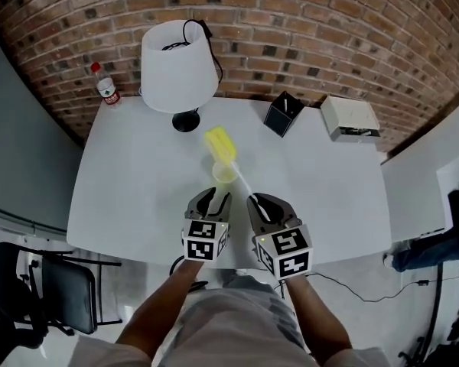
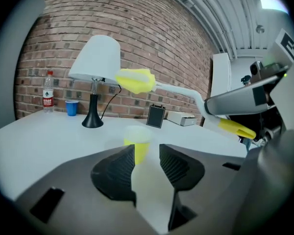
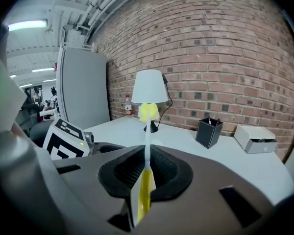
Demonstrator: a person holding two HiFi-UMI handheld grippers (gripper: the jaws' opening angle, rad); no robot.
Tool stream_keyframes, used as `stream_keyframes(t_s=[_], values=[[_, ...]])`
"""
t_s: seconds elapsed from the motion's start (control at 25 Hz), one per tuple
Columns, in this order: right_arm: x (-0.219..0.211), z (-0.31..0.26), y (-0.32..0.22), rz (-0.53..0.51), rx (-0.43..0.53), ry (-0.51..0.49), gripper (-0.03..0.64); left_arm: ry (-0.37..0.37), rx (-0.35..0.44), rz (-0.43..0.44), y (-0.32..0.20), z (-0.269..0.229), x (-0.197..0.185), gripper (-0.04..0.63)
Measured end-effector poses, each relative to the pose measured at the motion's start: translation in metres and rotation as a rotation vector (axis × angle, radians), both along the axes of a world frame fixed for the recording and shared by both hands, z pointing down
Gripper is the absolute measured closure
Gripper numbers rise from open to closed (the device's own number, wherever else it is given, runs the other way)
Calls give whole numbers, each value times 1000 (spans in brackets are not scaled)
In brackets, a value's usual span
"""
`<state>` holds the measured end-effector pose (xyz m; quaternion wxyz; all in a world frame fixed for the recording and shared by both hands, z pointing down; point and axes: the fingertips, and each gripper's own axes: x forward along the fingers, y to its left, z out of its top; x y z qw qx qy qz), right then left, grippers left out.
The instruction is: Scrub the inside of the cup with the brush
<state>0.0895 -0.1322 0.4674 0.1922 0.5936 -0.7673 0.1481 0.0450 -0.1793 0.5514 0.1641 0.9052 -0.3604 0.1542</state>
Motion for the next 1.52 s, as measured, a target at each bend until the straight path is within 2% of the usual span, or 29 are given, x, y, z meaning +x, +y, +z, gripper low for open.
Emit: stream_keyframes(t_s=[0.08,0.24,0.6,0.88,1.16,1.32,1.52], values=[[7,3,-3,-23,-3,0,588,-19,-12,-13,-5,11,5,439],[21,8,-9,-60,-9,-8,588,-31,-40,-59,-17,26,15,332],[41,28,-22,-109,-42,-37,588,-75,-32,-145,-38,42,24,273],[43,32,-31,-145,-51,-38,588,-117,-42,-178,-49,45,28,256],[48,30,-33,-161,-50,-24,588,-148,-14,-146,-58,55,42,256],[54,30,-32,-153,-52,-19,588,-175,-2,-171,-64,54,40,256],[57,30,-29,-192,-68,35,588,-201,24,-134,-66,50,37,290]])
